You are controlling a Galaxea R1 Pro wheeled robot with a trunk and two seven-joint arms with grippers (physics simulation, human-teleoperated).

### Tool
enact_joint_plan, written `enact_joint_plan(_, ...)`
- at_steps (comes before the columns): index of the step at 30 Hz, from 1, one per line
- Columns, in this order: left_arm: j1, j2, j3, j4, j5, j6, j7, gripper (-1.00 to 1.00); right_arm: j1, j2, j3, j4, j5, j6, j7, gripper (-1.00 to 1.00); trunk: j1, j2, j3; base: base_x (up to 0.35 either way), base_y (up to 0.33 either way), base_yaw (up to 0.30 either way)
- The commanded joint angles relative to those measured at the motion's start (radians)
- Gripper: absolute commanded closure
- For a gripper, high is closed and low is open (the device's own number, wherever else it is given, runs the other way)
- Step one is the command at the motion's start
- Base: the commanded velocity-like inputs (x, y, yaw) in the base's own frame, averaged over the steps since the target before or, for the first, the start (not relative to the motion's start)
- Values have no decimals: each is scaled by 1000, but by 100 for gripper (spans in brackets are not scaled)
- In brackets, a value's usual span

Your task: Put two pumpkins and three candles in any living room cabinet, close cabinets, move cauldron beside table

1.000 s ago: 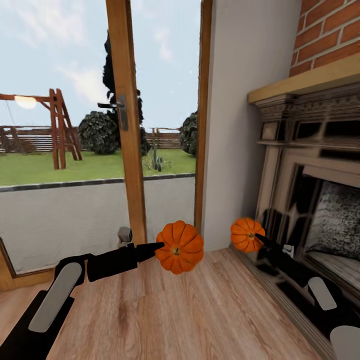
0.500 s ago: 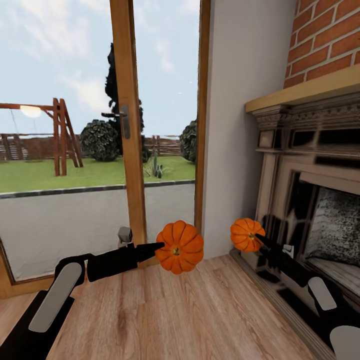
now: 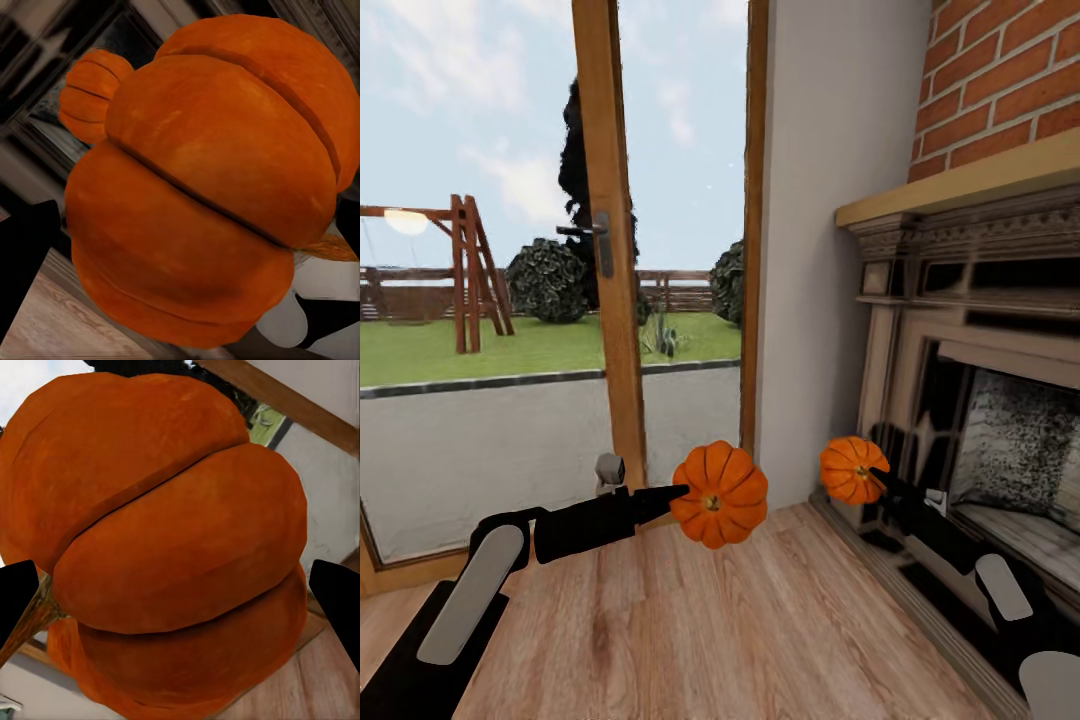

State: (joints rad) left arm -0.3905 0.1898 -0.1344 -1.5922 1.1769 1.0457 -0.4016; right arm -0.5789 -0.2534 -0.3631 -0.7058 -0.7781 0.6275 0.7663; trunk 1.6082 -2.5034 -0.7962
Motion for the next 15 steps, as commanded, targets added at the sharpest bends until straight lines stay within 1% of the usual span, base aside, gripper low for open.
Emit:
enact_joint_plan(1,-1,1,0,0,-3,1,-8,100,-1,0,-2,1,-6,7,1,100,-1,-1,-1,-94,35,-218)
enact_joint_plan(4,-1,1,0,0,-3,1,-8,100,-1,0,-2,1,-6,7,1,100,-1,-1,-1,-75,15,-223)
enact_joint_plan(6,-1,2,0,0,-3,1,-8,100,-1,0,-2,1,-6,7,2,100,-1,-1,-1,-170,6,-163)
enact_joint_plan(9,-1,2,0,0,-3,1,-8,100,-1,0,-2,0,-6,6,3,100,-1,-1,-1,-271,2,-65)
enact_joint_plan(15,-1,2,0,0,-3,1,-8,100,-1,-1,-2,1,-6,12,0,100,-1,-1,-1,-326,0,-13)
